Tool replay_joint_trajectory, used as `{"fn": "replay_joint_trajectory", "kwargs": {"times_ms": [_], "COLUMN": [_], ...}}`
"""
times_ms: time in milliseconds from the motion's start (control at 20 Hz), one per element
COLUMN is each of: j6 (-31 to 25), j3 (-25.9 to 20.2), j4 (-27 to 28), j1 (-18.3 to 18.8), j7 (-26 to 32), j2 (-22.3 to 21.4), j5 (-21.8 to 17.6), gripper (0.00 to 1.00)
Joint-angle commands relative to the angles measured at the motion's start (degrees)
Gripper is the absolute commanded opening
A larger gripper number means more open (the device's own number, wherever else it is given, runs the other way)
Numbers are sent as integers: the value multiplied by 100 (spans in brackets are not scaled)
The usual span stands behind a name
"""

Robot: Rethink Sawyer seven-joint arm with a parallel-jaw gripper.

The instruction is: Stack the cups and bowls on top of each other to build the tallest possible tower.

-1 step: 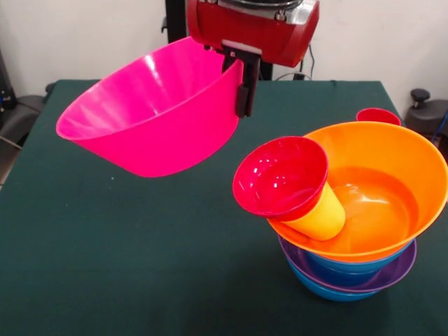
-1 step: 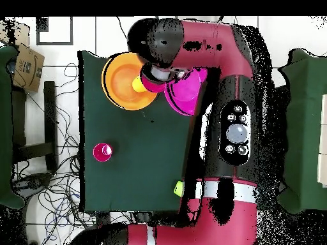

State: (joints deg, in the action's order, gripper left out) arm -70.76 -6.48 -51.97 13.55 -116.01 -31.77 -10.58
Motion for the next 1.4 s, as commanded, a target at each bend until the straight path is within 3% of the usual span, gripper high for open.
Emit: {"fn": "replay_joint_trajectory", "kwargs": {"times_ms": [50, 350, 650, 900, 1400], "j6": [-76, -260, -394, -400, -359], "j3": [-88, -306, -449, -564, -649], "j4": [-283, 30, 164, 114, 69], "j1": [-54, 68, 91, 50, -64], "j7": [-341, 508, 1000, 1264, 1105], "j2": [-115, -7, 1, -26, 42], "j5": [66, -79, -143, -164, -151], "gripper": [0, 0, 0, 0, 0]}}
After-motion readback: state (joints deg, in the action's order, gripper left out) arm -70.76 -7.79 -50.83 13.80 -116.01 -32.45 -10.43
